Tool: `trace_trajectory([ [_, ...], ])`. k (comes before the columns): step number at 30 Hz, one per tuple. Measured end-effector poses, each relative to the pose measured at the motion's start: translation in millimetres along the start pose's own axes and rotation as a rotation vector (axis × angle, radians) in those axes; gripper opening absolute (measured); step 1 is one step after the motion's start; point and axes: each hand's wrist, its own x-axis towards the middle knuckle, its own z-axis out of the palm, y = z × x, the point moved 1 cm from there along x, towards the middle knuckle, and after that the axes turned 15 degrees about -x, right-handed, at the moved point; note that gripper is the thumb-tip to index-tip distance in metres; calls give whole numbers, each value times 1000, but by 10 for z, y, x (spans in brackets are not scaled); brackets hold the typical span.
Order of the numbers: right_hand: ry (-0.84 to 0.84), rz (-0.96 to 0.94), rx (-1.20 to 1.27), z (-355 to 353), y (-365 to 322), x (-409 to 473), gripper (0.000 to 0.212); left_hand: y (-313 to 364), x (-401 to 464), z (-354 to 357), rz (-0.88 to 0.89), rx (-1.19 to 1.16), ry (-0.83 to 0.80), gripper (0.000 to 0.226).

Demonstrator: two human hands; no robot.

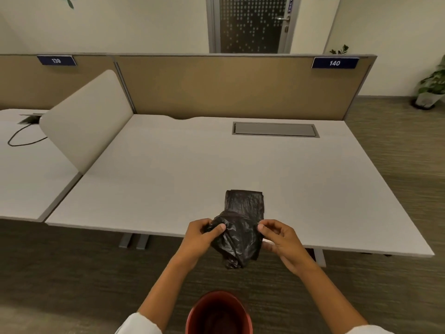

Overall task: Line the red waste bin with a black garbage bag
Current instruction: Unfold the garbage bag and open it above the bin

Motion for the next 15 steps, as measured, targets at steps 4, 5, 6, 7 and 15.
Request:
trace_trajectory([
  [4,35,-17,-340,146,244,-330,52,-124,-230,11,-79,-67,111,38],
  [5,38,-43,-408,193,317,-417,55,-157,-279,23,-103,-83,133,36],
  [6,22,-85,-467,251,394,-501,61,-190,-328,40,-134,-110,152,33],
  [7,-10,-134,-523,321,470,-580,68,-224,-376,61,-169,-142,172,31],
  [15,-2,-273,-520,732,655,-787,25,-345,-709,187,-322,-256,177,27],
])
